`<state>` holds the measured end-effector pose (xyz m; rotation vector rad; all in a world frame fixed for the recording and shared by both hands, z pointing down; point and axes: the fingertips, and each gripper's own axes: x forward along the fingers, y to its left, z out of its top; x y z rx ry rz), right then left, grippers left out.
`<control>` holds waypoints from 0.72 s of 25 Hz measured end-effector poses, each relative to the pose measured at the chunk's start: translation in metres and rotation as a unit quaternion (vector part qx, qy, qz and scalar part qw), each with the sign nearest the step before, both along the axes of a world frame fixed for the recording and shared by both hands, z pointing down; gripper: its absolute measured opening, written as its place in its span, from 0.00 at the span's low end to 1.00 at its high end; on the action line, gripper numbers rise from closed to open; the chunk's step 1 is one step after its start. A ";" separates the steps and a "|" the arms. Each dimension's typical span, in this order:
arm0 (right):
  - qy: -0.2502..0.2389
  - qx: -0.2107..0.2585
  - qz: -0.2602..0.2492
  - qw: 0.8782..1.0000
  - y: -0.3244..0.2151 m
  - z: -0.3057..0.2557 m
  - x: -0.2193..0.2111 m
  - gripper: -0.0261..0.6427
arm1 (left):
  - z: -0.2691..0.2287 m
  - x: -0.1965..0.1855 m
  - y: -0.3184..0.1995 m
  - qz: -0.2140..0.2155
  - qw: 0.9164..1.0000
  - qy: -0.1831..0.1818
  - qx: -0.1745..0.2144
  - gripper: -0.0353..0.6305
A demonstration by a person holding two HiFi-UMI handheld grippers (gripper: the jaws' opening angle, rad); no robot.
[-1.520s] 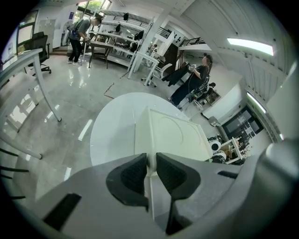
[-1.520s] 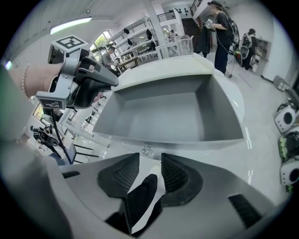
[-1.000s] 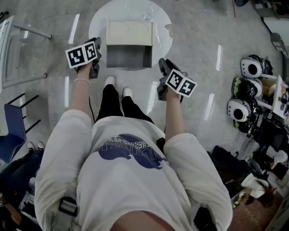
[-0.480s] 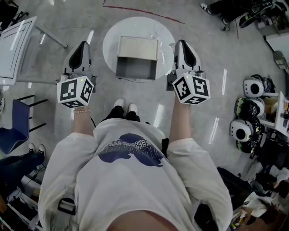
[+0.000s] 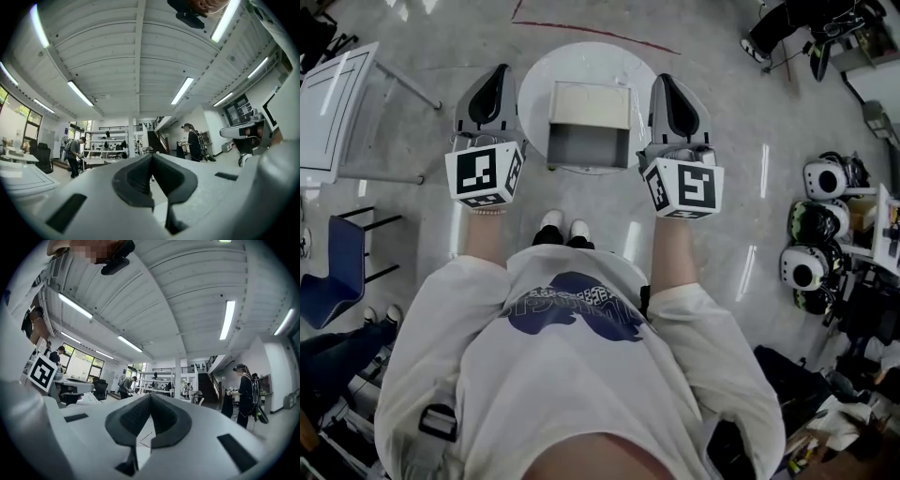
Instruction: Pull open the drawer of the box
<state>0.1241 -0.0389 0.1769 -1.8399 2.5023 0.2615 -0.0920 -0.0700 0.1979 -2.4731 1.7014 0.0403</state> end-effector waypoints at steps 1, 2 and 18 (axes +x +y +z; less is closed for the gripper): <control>0.003 -0.001 0.000 1.000 0.001 0.001 -0.001 0.04 | -0.001 0.000 0.000 0.000 1.000 0.002 0.001 0.06; 0.004 -0.002 0.001 1.000 0.002 0.002 -0.002 0.04 | -0.002 -0.001 0.000 0.000 1.000 0.003 0.002 0.06; 0.038 -0.009 0.042 0.998 0.005 0.008 0.003 0.03 | 0.001 -0.006 0.009 -0.005 1.000 0.002 -0.003 0.06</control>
